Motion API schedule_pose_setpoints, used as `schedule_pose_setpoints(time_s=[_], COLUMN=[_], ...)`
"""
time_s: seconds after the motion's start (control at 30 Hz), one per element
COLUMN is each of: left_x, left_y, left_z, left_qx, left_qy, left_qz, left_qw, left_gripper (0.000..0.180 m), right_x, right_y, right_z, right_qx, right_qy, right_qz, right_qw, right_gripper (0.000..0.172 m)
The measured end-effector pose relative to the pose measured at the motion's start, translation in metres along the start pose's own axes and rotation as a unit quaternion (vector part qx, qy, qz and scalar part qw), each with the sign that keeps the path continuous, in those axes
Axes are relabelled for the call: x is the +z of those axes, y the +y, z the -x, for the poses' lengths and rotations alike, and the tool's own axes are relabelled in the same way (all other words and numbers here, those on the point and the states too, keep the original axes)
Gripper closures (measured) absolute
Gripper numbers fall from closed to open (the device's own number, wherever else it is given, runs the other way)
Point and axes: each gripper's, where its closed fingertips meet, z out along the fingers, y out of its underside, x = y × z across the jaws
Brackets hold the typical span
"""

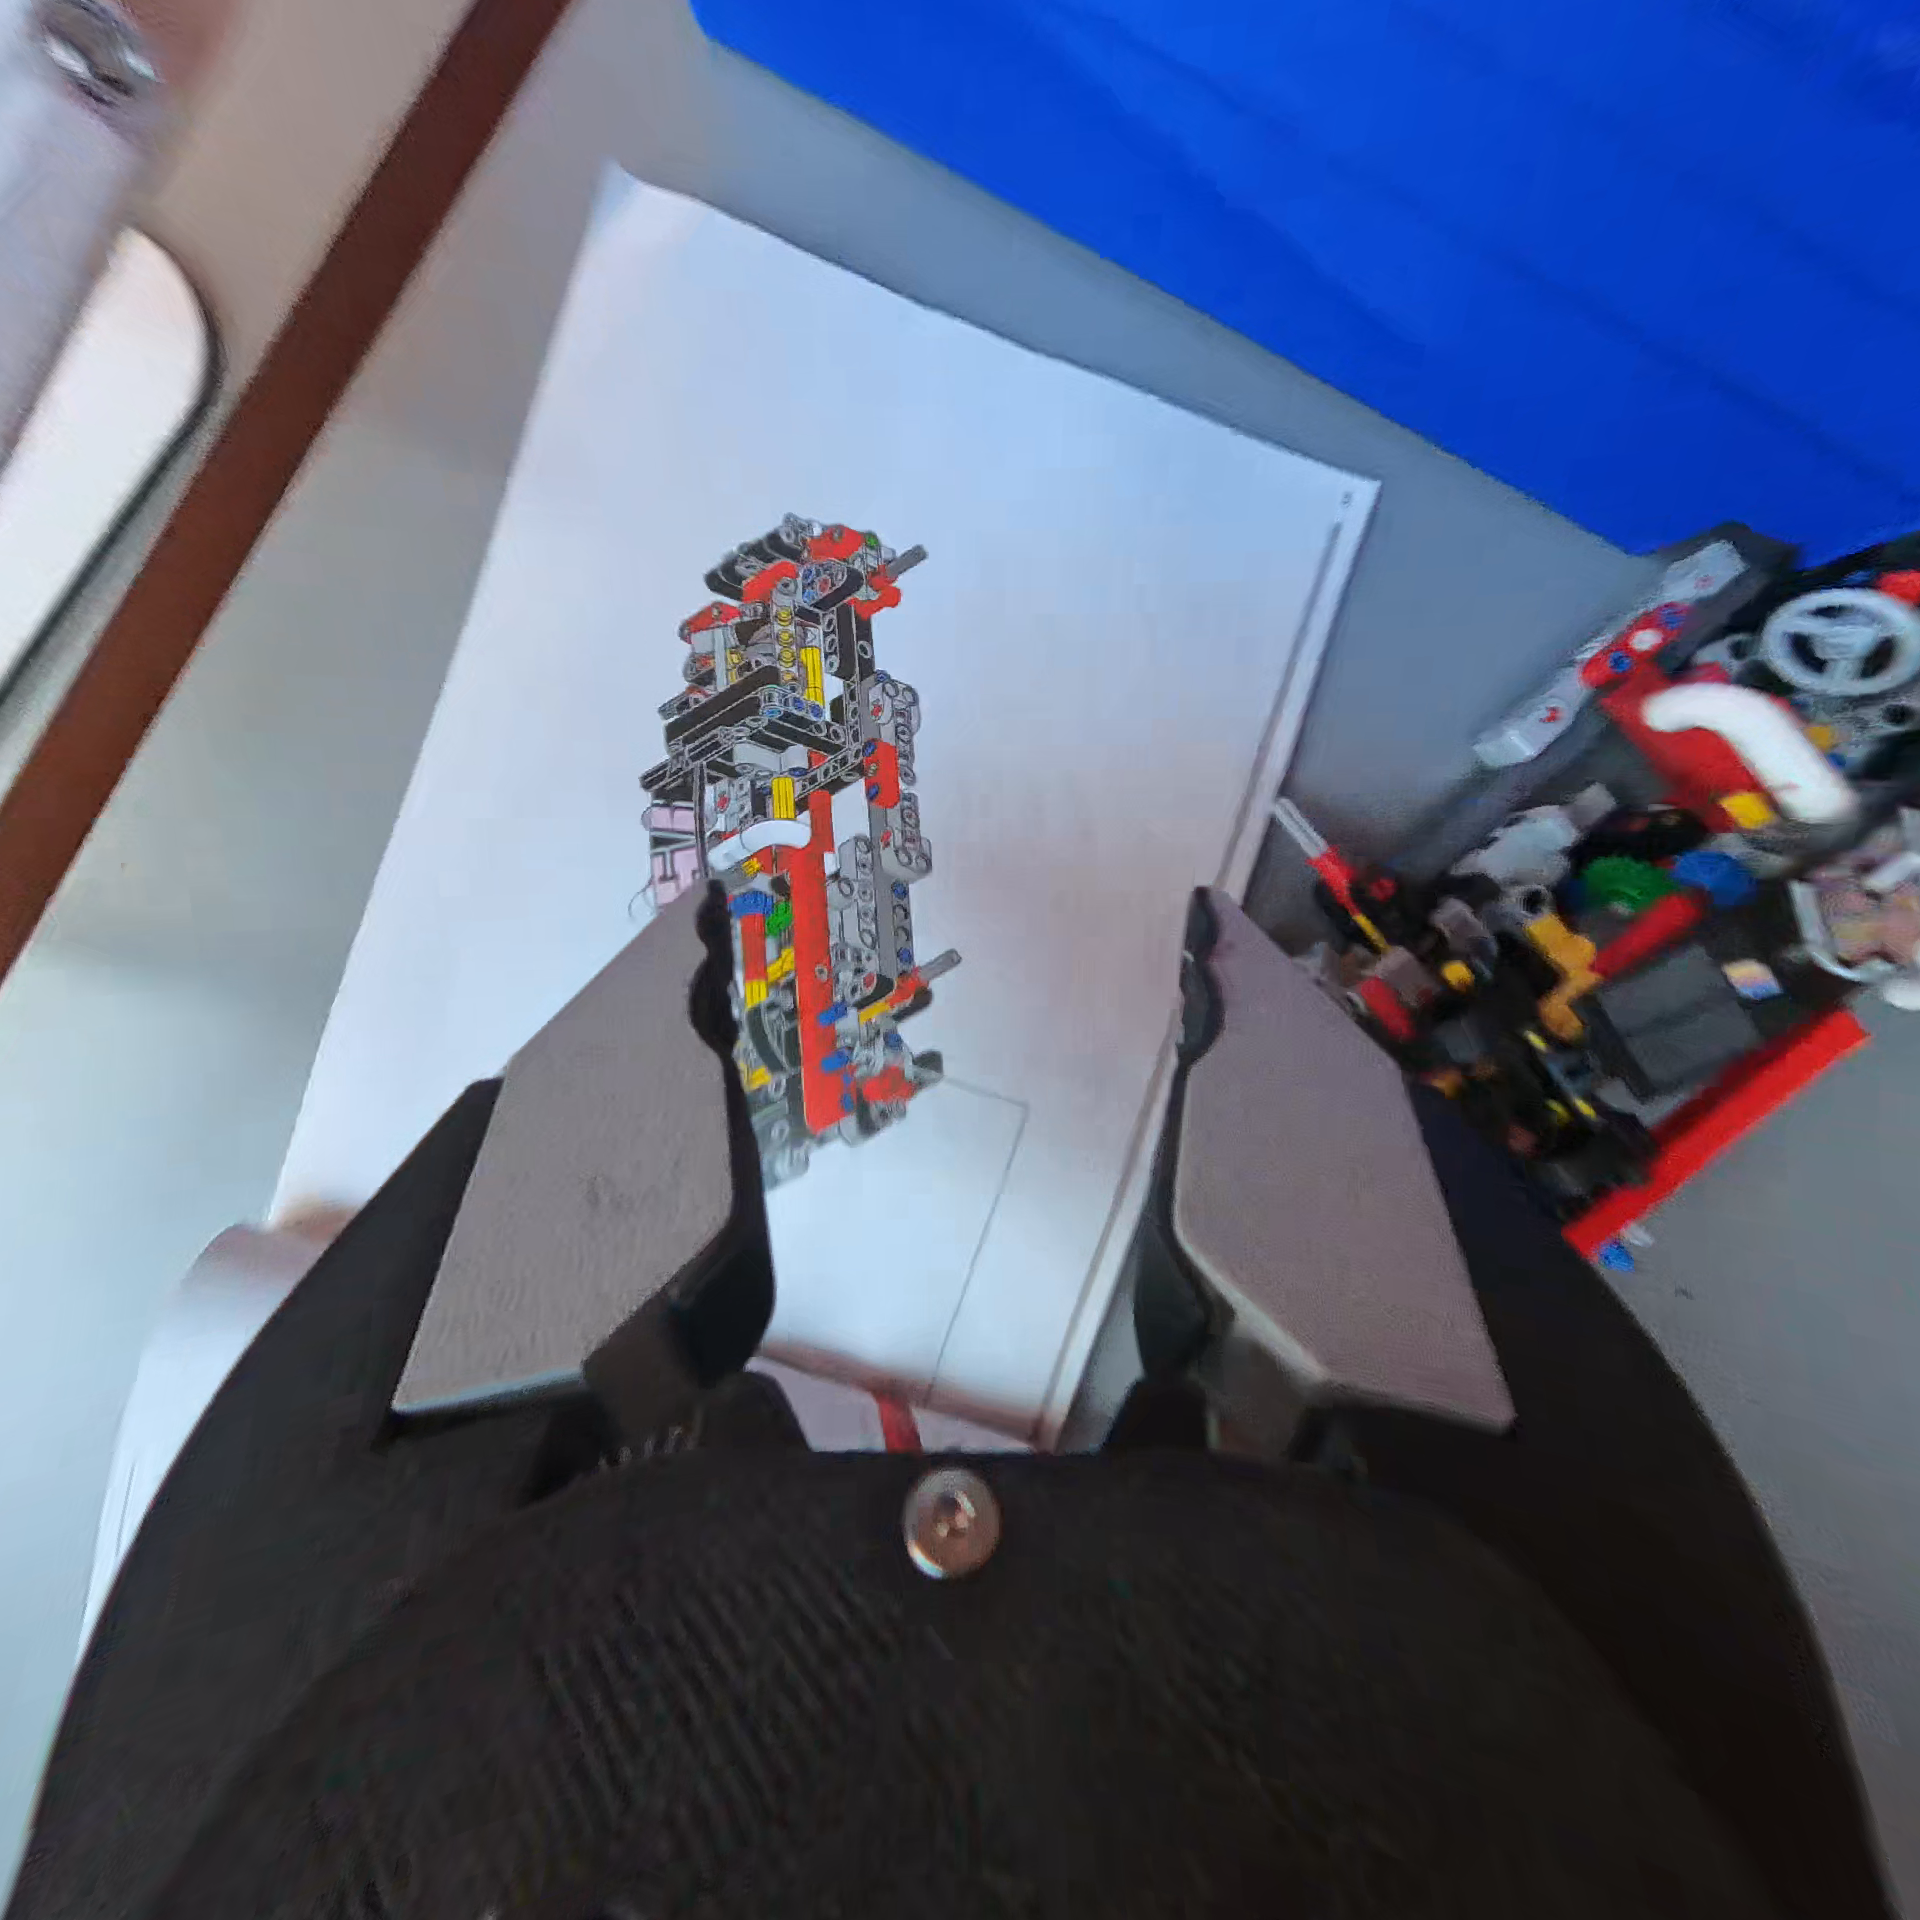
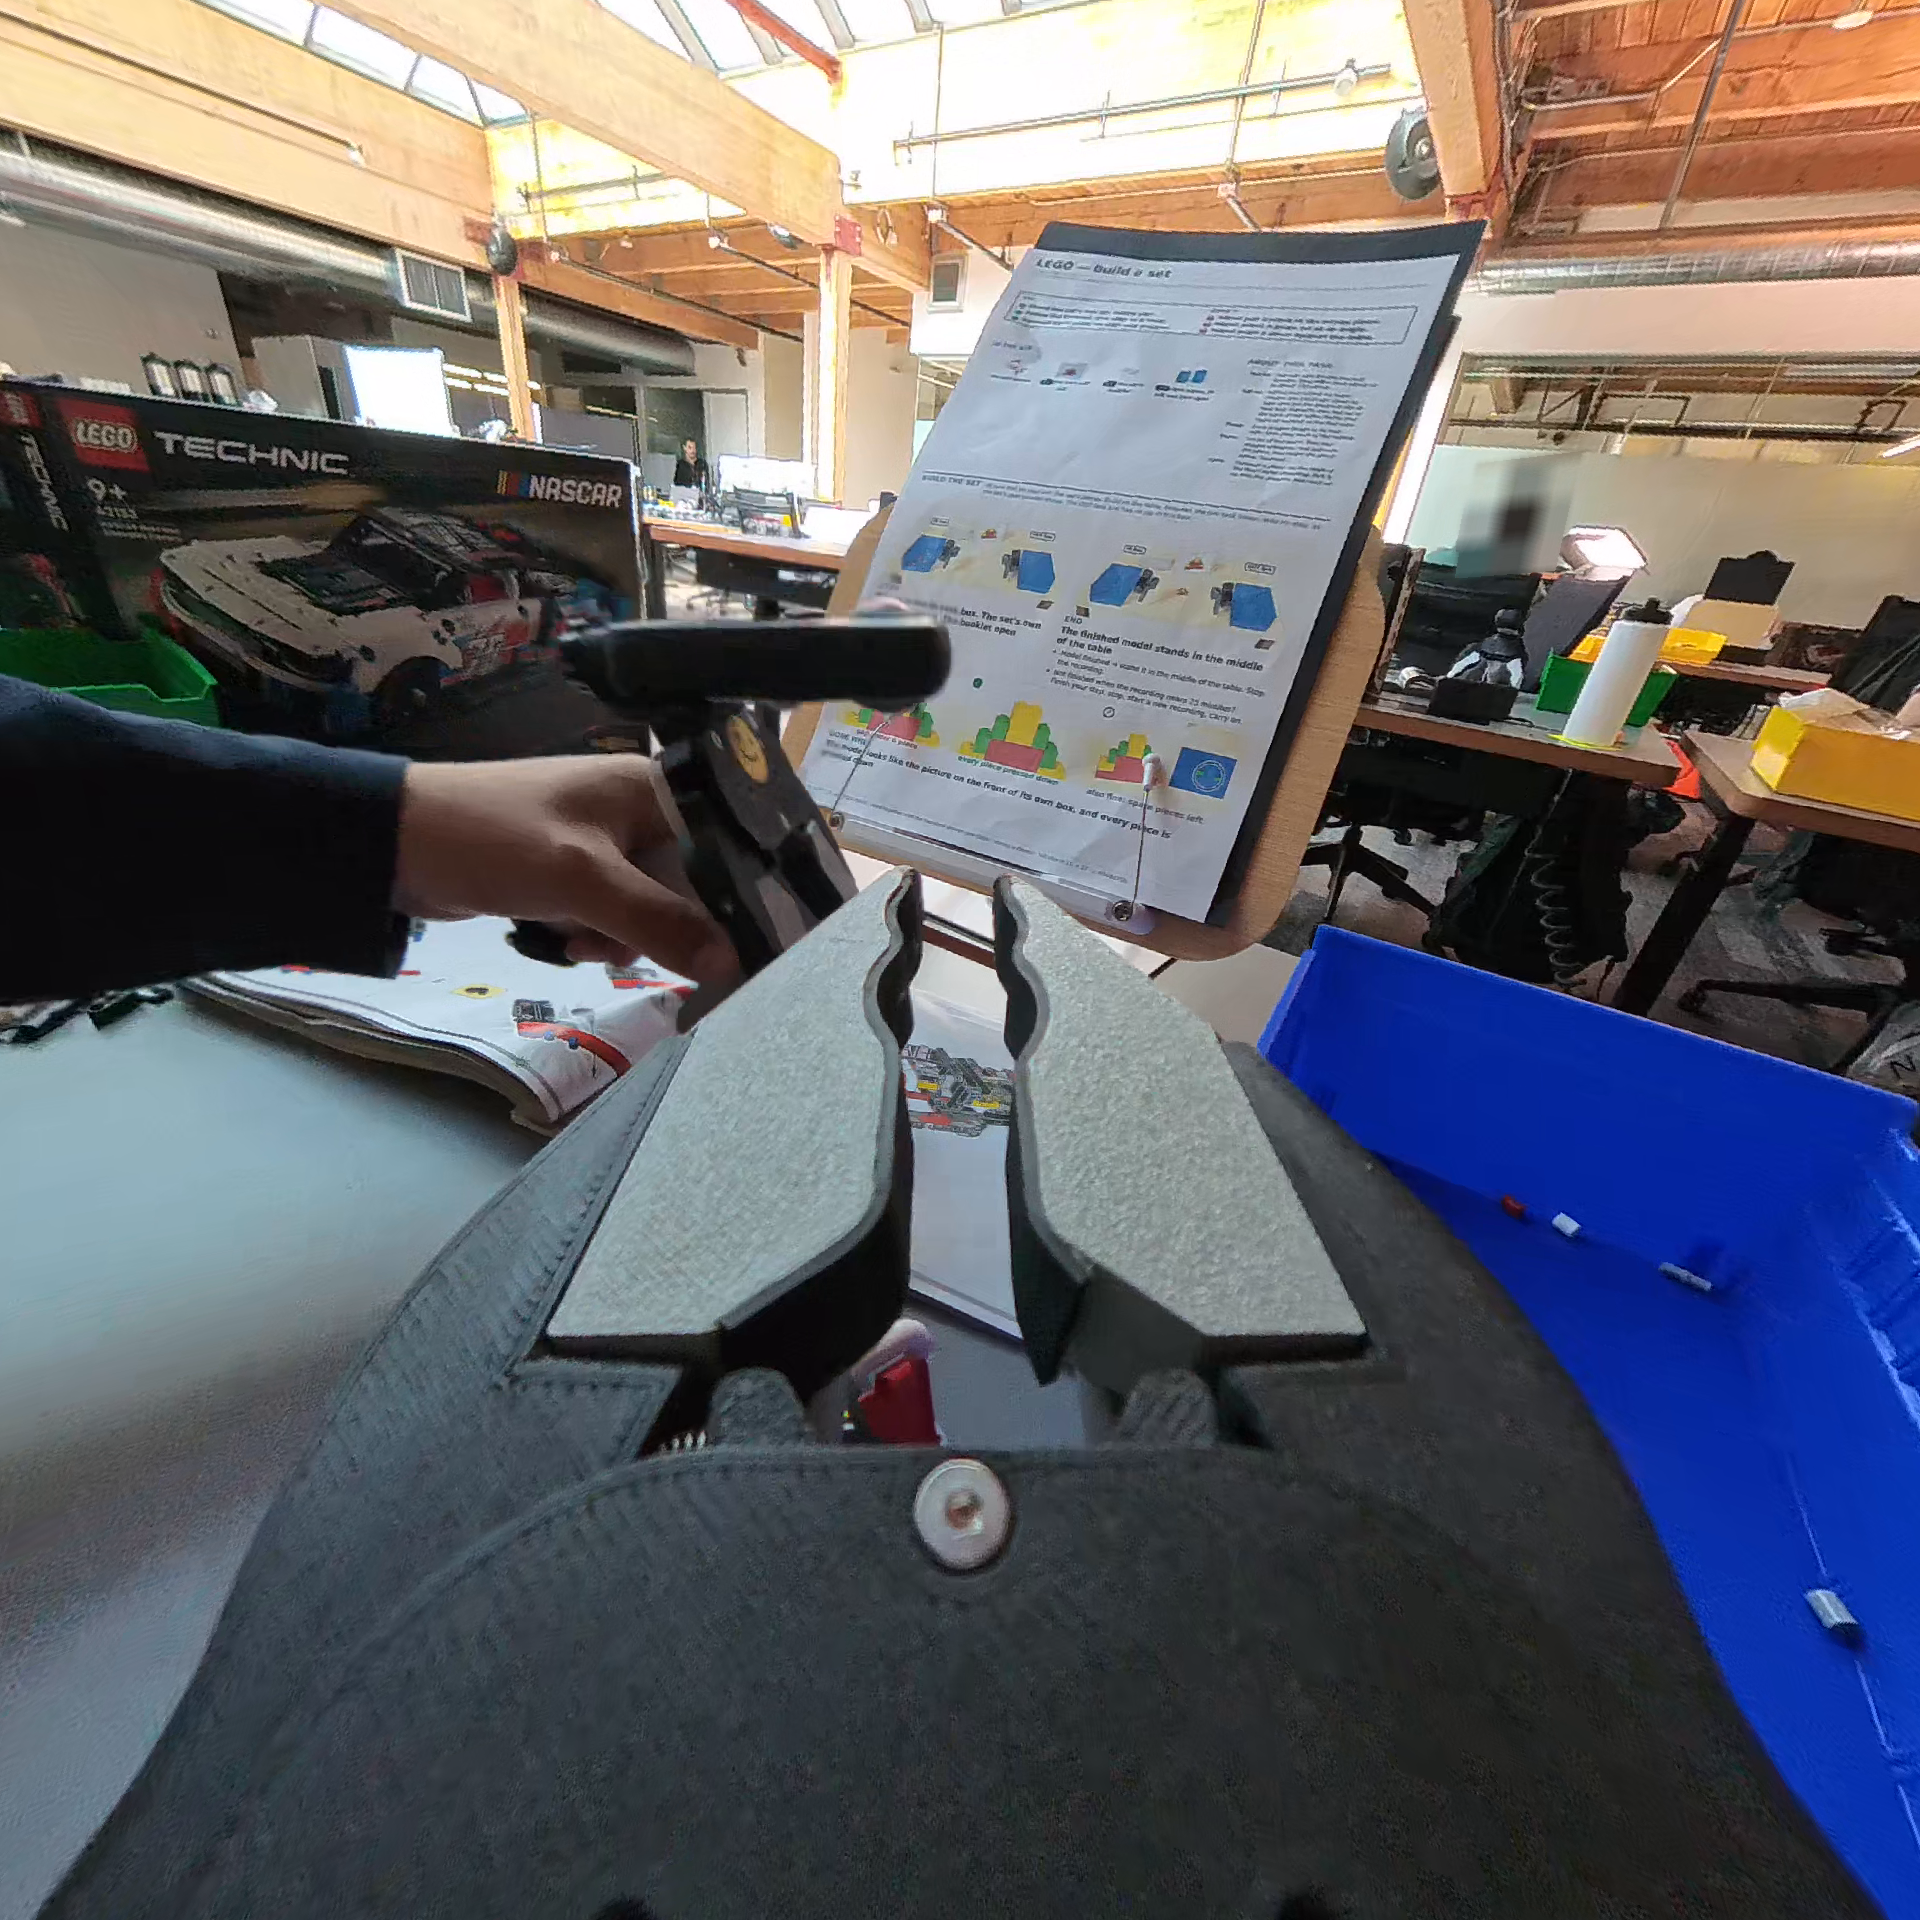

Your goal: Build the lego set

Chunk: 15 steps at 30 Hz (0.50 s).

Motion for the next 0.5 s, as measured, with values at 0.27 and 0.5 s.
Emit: schedule_pose_setpoints(time_s=[0.27,0.5], left_x=[0.04,0.032], left_y=[0.021,0.023], left_z=[0.005,0.017], left_qx=[0.035,0.025], left_qy=[-0.014,-0.018], left_qz=[0.032,-0.003], left_qw=[0.999,1.0], left_gripper=[0.084,0.165], right_x=[-0.005,-0.006], right_y=[-0.007,-0.008], right_z=[-0.004,-0.005], right_qx=[0.02,0.029], right_qy=[-0.005,-0.01], right_qz=[-0.017,-0.019], right_qw=[1.0,0.999], right_gripper=[0.162,0.163])
